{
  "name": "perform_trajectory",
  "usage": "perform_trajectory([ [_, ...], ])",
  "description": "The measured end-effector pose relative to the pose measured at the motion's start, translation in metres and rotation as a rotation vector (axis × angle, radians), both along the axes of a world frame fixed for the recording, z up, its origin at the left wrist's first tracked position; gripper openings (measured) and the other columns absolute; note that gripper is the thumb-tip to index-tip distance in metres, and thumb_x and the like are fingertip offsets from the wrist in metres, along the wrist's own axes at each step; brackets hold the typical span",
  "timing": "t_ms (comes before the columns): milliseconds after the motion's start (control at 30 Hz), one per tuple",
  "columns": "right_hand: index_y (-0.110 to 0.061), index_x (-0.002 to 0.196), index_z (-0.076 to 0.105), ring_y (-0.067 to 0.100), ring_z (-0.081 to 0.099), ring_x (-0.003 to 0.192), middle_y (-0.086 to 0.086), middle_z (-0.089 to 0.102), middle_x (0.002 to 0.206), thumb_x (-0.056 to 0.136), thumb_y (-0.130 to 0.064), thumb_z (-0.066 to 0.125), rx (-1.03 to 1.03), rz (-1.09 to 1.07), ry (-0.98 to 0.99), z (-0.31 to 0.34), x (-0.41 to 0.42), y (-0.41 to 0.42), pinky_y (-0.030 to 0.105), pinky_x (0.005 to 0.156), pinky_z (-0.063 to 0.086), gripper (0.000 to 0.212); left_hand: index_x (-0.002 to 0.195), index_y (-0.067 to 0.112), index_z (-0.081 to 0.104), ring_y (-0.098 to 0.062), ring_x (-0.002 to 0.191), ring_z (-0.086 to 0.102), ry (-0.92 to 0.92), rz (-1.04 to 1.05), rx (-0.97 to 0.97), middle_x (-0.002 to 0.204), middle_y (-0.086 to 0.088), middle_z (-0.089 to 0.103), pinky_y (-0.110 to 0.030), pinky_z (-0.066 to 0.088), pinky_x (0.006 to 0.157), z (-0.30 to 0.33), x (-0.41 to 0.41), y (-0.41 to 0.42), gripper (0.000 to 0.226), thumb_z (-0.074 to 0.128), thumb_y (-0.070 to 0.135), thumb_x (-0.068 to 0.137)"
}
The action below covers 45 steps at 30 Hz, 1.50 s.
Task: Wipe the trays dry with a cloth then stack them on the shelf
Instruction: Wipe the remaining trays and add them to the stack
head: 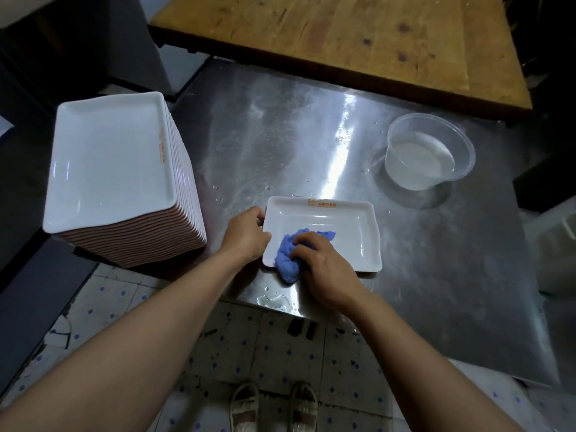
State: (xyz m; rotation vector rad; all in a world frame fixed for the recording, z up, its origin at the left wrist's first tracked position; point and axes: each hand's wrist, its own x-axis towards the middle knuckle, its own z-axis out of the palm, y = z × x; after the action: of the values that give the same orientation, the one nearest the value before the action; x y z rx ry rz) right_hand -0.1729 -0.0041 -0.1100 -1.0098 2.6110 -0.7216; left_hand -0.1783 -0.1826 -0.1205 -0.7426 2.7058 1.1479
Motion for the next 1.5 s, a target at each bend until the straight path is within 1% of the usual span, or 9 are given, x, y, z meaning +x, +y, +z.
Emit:
perform_trajectory([
  [233,-0.006,0.096,0.066,0.029,0.054,0.107,0.008,0.057,0.119,0.077,0.001,0.054,0.099,-0.158,0.017,0.012,-0.010,0.067,0.043,0.079,0.048,0.023,0.095,0.018,0.055,-0.021,0.083,0.054,-0.041,-0.022,-0.091,0.096,-0.005,0.066,-0.025,0.033,0.066,-0.004,-0.004,0.004,0.022,0.056,0.007,0.076],
  [333,-0.006,0.098,0.064,0.026,0.053,0.105,0.006,0.056,0.119,0.081,-0.002,0.053,0.204,-0.172,0.065,0.013,-0.011,0.072,0.038,0.084,0.044,0.021,0.092,0.021,0.049,-0.018,0.079,0.046,-0.052,-0.039,-0.116,0.097,-0.004,0.064,-0.025,0.031,0.066,-0.004,-0.005,0.004,0.021,0.055,0.007,0.077],
  [433,-0.002,0.100,0.064,0.027,0.050,0.109,0.009,0.054,0.121,0.081,0.001,0.050,0.127,-0.217,0.017,0.012,-0.006,0.062,0.030,0.087,0.039,0.023,0.099,0.017,0.050,-0.018,0.080,0.044,-0.054,-0.059,-0.134,0.097,-0.005,0.063,-0.026,0.032,0.067,-0.005,-0.004,0.005,0.022,0.055,0.009,0.079],
  [633,-0.011,0.133,0.051,0.024,0.025,0.138,0.006,0.023,0.152,0.089,-0.008,0.048,0.060,-0.103,-0.120,0.001,-0.010,0.010,0.033,0.112,0.025,0.045,0.100,0.016,0.051,-0.022,0.080,0.052,-0.038,-0.093,-0.117,0.090,-0.006,0.063,-0.027,0.033,0.066,-0.001,0.000,0.003,0.023,0.061,0.012,0.080],
  [867,-0.015,0.138,0.046,0.024,0.022,0.140,0.006,0.029,0.150,0.088,-0.018,0.051,0.166,0.058,0.097,-0.009,-0.041,-0.035,0.038,0.114,0.017,0.050,0.095,0.018,0.043,-0.025,0.079,0.049,-0.073,-0.082,-0.122,0.089,-0.006,0.057,-0.028,0.031,0.064,-0.002,-0.002,0.004,0.024,0.061,0.015,0.079],
  [1067,-0.022,0.141,0.041,0.014,0.024,0.141,-0.001,0.031,0.151,0.086,-0.023,0.048,0.292,-0.095,0.243,-0.007,-0.044,0.010,0.032,0.111,-0.001,0.056,0.099,0.017,0.042,-0.033,0.094,0.056,-0.134,-0.079,-0.150,0.103,-0.011,0.061,-0.030,0.036,0.068,0.000,-0.004,0.006,0.024,0.054,0.009,0.079],
  [1267,-0.019,0.132,0.048,0.021,0.033,0.132,0.004,0.037,0.144,0.087,-0.022,0.048,0.383,-0.275,0.285,-0.003,-0.049,0.045,0.029,0.110,0.008,0.045,0.095,0.017,0.039,-0.028,0.084,0.051,-0.130,-0.083,-0.171,0.097,-0.006,0.061,-0.030,0.034,0.067,-0.001,-0.004,0.006,0.023,0.053,0.008,0.077],
  [1367,-0.013,0.126,0.054,0.027,0.046,0.113,0.007,0.048,0.130,0.089,-0.018,0.044,0.406,-0.274,0.249,0.002,-0.040,0.044,0.030,0.090,0.034,0.038,0.094,0.017,0.042,-0.027,0.082,0.049,-0.099,-0.056,-0.183,0.094,-0.006,0.059,-0.030,0.036,0.068,-0.002,-0.005,0.008,0.022,0.052,0.007,0.076],
  [1500,-0.012,0.120,0.057,0.029,0.050,0.101,0.008,0.053,0.121,0.087,-0.015,0.044,0.399,-0.243,0.212,0.005,-0.009,0.058,0.030,0.077,0.035,0.036,0.091,0.017,0.041,-0.024,0.079,0.046,-0.086,-0.026,-0.170,0.089,-0.002,0.054,-0.030,0.034,0.067,-0.001,-0.003,0.010,0.021,0.051,0.007,0.076],
])
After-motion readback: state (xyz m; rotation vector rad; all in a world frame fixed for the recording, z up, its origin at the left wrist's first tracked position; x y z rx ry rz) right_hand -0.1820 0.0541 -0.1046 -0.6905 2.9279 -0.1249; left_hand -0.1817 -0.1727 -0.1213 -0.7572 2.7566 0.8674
